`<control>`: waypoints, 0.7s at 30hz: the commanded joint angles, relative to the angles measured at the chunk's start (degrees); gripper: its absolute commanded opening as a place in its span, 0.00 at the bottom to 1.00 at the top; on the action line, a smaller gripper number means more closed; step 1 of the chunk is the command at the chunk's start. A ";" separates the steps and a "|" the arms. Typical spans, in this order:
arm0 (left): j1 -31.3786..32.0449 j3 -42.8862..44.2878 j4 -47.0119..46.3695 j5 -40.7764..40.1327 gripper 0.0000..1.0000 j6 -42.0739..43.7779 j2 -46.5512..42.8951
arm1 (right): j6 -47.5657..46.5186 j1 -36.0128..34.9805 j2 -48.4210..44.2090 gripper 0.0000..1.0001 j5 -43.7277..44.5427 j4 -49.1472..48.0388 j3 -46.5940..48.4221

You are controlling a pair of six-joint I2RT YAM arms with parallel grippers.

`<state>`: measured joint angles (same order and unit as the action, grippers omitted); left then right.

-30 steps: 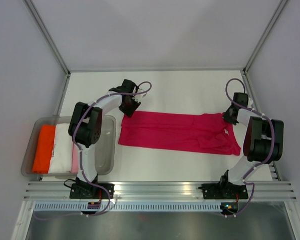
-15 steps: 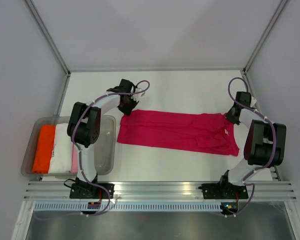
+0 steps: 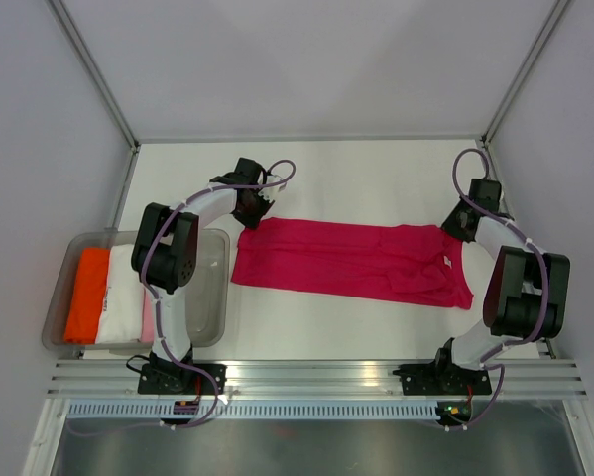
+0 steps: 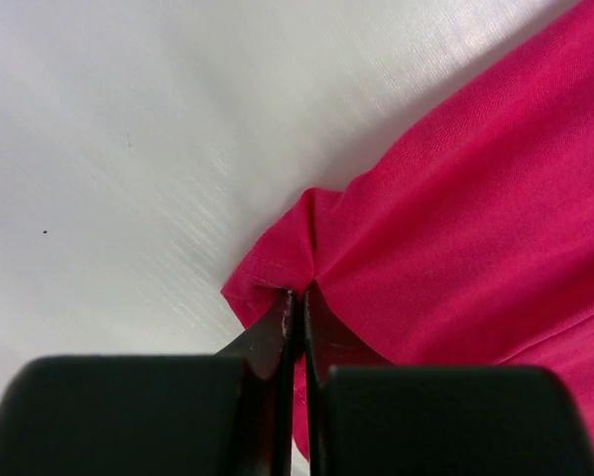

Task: Roll the t-shirts
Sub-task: Fold the tshirt

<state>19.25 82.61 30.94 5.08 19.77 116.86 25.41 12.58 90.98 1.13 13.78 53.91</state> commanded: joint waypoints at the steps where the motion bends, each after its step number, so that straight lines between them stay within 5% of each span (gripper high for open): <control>1: -0.70 -1.75 1.67 0.28 0.02 -1.66 -0.31 | 0.43 -0.27 2.97 0.27 -6.21 -2.26 -0.47; 8: -0.61 -1.66 1.58 0.02 0.02 -1.31 -1.28 | 2.89 -0.27 6.84 0.24 -3.77 -3.05 -0.82; 12: -0.70 -1.40 1.67 -0.42 0.02 -1.49 -1.02 | 3.68 -0.27 5.97 0.01 -1.57 -2.71 -0.56; 21: -0.96 -1.05 0.35 -2.45 0.02 -2.10 -0.93 | 3.24 -0.19 -2.81 0.00 3.80 2.21 0.32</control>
<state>19.20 82.43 30.83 4.71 19.11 116.73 28.29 12.43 92.97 2.35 14.70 53.30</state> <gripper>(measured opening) 0.034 0.005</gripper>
